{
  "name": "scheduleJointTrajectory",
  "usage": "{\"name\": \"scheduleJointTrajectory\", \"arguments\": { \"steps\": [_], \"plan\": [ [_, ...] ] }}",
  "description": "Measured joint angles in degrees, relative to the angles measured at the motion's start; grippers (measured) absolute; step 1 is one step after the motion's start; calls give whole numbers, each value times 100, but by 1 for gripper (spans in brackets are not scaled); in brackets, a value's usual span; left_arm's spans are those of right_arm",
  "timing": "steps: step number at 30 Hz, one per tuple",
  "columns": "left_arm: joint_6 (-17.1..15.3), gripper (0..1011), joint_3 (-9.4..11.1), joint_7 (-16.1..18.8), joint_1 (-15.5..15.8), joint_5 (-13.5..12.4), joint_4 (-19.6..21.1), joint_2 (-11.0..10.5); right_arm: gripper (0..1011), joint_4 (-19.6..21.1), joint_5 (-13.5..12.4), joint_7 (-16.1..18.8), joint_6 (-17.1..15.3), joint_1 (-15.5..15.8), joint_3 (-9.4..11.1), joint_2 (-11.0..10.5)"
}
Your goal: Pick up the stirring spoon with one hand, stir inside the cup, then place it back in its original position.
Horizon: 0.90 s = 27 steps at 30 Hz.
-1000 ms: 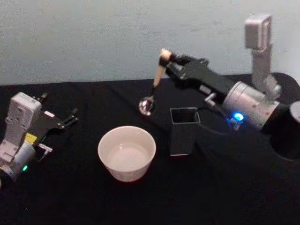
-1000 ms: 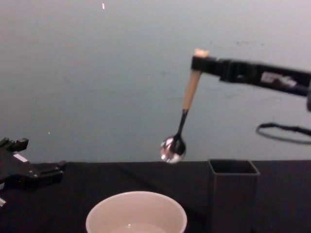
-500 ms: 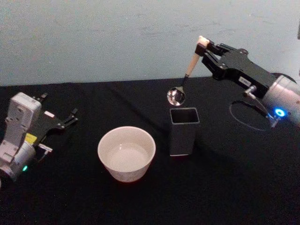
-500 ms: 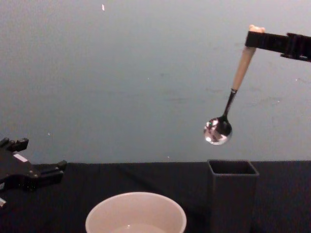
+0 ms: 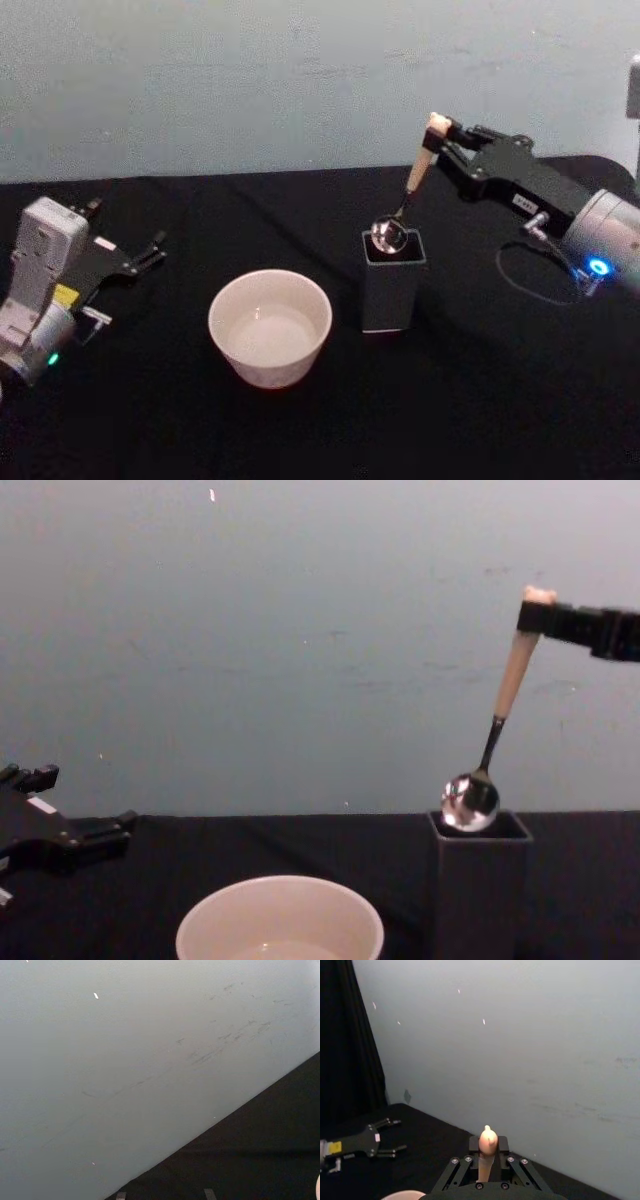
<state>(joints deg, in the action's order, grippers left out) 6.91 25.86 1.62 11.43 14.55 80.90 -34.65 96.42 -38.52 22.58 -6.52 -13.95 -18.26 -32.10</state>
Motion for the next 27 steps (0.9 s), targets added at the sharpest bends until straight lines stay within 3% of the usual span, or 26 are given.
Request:
{"name": "scheduleJointTrajectory", "arguments": {
  "steps": [9,27],
  "plan": [
    [0,1001,0,0,0,0,0,0,218,-310,233,-50,22,-87,-162,145],
    [0,1001,0,0,0,0,0,0,218,-637,552,13,-193,-52,-351,202]
  ]
}}
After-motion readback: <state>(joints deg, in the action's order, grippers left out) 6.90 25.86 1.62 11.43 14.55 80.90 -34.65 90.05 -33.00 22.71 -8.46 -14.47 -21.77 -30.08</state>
